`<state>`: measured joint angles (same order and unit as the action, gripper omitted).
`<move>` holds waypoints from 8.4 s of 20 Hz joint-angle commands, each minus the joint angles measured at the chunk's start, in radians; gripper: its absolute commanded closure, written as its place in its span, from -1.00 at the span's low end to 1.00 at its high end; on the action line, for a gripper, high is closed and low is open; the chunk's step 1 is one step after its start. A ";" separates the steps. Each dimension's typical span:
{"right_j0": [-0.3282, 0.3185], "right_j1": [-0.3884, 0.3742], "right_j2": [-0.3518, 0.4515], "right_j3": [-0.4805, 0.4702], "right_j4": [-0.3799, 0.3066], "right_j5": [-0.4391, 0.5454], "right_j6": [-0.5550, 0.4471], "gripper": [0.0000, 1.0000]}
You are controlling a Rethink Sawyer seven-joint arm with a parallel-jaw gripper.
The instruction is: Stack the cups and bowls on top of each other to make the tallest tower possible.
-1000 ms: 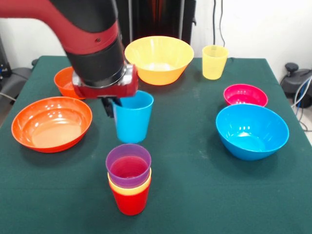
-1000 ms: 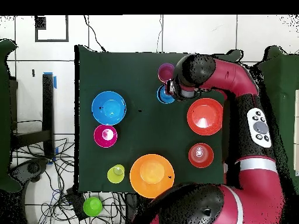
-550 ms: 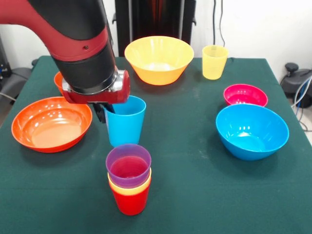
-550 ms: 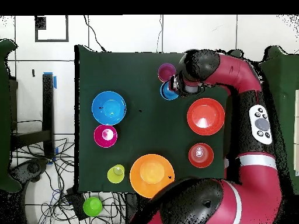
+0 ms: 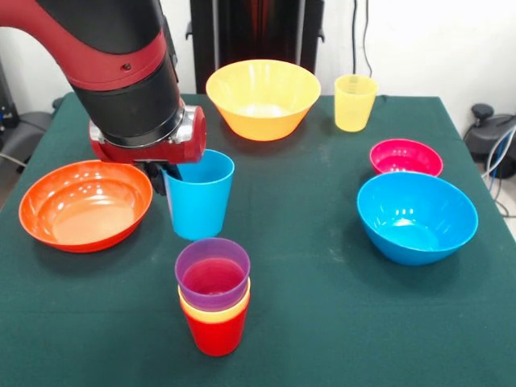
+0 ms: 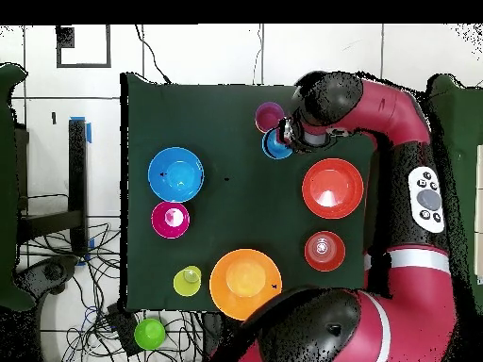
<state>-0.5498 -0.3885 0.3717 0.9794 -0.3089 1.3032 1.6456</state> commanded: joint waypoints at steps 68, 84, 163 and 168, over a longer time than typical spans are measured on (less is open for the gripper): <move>0.095 0.084 0.142 -0.352 -0.063 0.225 -0.303 1.00; 0.083 0.070 0.106 -0.251 -0.047 0.165 -0.316 1.00; 0.027 0.092 0.096 -0.126 -0.123 -0.022 -0.409 1.00; 0.030 0.098 0.096 -0.134 -0.122 -0.003 -0.405 1.00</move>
<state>-0.5240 -0.2931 0.4452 0.7565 -0.3429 1.3169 1.5838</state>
